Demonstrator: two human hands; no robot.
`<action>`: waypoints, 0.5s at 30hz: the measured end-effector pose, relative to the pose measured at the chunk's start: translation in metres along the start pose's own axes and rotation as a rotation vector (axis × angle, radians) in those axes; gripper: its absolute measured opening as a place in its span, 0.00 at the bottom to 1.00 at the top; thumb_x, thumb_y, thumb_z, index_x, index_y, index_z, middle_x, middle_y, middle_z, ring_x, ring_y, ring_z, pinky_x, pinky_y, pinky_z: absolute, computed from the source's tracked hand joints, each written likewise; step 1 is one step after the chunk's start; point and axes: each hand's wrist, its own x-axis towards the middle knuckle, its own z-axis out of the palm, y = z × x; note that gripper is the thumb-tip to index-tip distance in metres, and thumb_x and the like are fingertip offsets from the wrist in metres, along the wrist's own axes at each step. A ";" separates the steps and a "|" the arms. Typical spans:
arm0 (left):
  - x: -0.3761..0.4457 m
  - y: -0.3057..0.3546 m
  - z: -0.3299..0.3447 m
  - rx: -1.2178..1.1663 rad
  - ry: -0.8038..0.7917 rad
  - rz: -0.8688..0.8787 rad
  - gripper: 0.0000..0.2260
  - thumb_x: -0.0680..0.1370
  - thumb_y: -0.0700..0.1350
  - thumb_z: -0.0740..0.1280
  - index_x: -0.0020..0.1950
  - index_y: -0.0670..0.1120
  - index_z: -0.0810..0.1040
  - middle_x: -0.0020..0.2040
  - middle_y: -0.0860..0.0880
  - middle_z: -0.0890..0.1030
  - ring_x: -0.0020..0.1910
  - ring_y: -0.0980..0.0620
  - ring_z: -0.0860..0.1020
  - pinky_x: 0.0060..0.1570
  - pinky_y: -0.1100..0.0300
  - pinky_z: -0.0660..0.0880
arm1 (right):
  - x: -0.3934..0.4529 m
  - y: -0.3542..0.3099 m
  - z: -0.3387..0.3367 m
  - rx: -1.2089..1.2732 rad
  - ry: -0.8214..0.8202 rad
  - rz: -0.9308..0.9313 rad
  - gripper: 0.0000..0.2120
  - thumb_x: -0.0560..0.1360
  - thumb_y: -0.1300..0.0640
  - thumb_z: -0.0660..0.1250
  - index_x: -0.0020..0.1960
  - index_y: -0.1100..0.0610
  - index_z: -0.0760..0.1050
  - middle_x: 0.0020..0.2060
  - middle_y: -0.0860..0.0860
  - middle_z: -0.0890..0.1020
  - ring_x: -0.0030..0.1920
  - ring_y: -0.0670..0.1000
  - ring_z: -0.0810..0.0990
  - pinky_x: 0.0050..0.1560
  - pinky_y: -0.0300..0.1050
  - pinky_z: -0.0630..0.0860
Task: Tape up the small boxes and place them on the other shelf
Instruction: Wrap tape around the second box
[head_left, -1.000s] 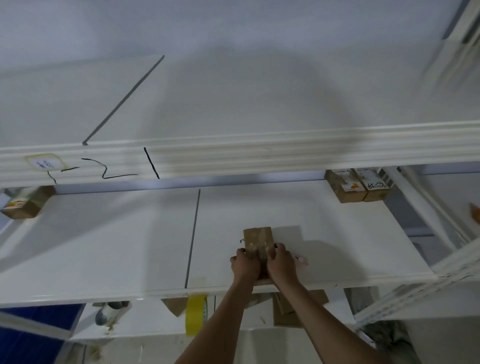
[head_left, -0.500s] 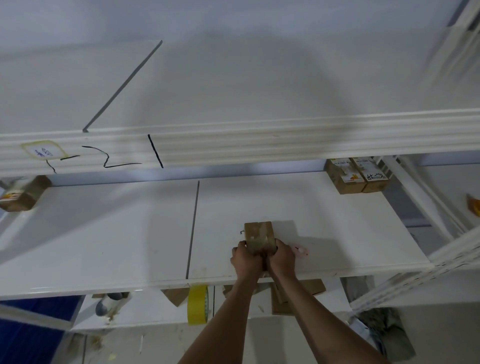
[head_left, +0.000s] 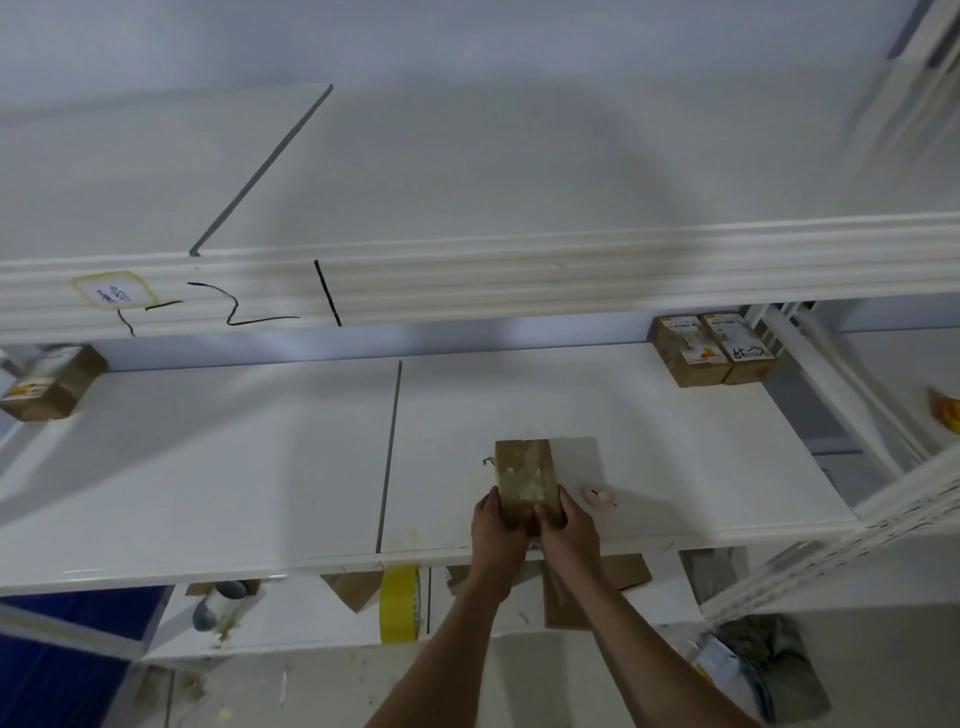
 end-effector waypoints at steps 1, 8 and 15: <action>-0.001 0.002 0.000 0.008 0.004 -0.015 0.15 0.71 0.43 0.69 0.57 0.53 0.79 0.51 0.51 0.84 0.50 0.52 0.83 0.47 0.52 0.83 | 0.000 -0.002 0.001 0.004 0.017 0.006 0.16 0.80 0.57 0.65 0.67 0.49 0.75 0.53 0.47 0.82 0.51 0.48 0.80 0.41 0.32 0.71; -0.007 0.018 -0.001 -0.051 0.024 -0.067 0.13 0.79 0.43 0.64 0.63 0.50 0.73 0.56 0.49 0.82 0.52 0.49 0.83 0.50 0.50 0.83 | -0.005 -0.011 -0.004 0.109 0.041 0.031 0.13 0.78 0.62 0.66 0.58 0.49 0.81 0.43 0.42 0.83 0.44 0.43 0.80 0.37 0.32 0.72; -0.001 0.041 -0.008 -0.193 0.008 -0.237 0.38 0.62 0.66 0.70 0.64 0.44 0.71 0.60 0.42 0.77 0.53 0.44 0.82 0.48 0.49 0.83 | -0.016 -0.035 0.002 0.187 0.056 -0.073 0.23 0.78 0.57 0.68 0.72 0.47 0.72 0.57 0.45 0.81 0.56 0.48 0.80 0.43 0.30 0.73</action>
